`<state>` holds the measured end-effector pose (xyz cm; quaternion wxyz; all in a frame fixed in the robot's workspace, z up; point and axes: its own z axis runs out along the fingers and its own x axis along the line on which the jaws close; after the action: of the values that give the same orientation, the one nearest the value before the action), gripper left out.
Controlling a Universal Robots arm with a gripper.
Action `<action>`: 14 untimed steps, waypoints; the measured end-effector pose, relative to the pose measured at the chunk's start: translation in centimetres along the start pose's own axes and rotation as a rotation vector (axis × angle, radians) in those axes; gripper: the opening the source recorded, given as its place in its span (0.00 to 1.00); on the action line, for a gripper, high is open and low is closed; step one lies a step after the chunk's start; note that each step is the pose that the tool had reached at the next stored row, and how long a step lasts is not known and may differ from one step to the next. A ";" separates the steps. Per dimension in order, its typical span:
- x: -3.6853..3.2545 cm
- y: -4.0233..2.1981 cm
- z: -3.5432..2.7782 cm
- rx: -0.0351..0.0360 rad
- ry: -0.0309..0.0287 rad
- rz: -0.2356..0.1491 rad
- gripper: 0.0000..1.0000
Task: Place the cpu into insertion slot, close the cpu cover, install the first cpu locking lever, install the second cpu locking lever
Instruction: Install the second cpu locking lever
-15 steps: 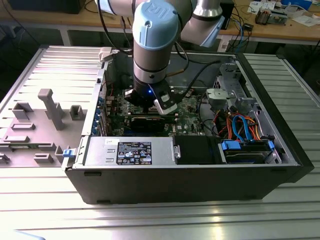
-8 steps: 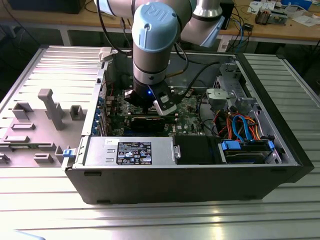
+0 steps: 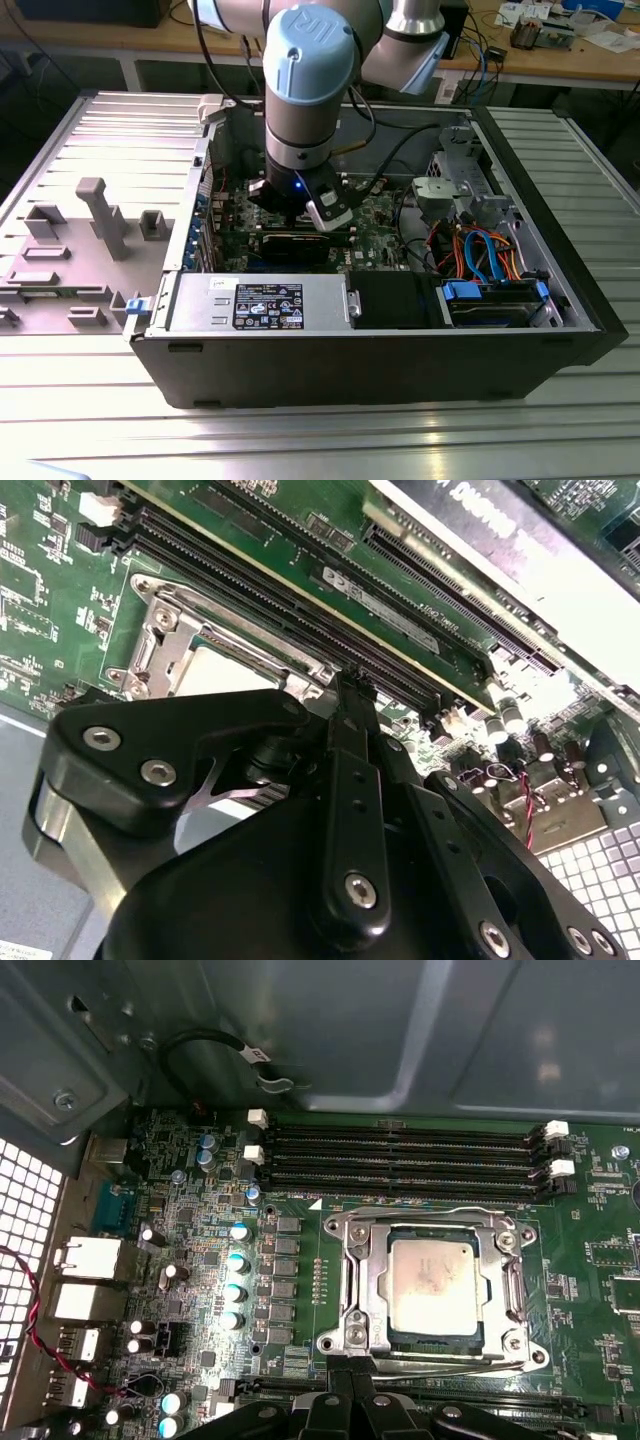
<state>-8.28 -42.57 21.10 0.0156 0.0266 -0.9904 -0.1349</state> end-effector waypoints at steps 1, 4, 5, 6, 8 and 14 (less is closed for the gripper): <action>0.01 -0.03 0.00 0.0000 -0.0002 0.001 0.11; 0.22 -0.10 0.08 -0.0048 -0.0010 0.002 0.11; 0.60 -0.10 0.15 -0.0127 -0.0014 0.002 0.11; 0.73 -0.11 0.24 -0.0171 -0.0018 0.003 0.11; 0.74 -0.19 0.49 -0.0233 -0.0028 0.006 0.11; 0.71 -0.09 0.90 -0.0343 -0.0048 0.010 0.11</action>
<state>-9.02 -42.46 20.22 0.0143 0.0212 -0.9881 -0.1519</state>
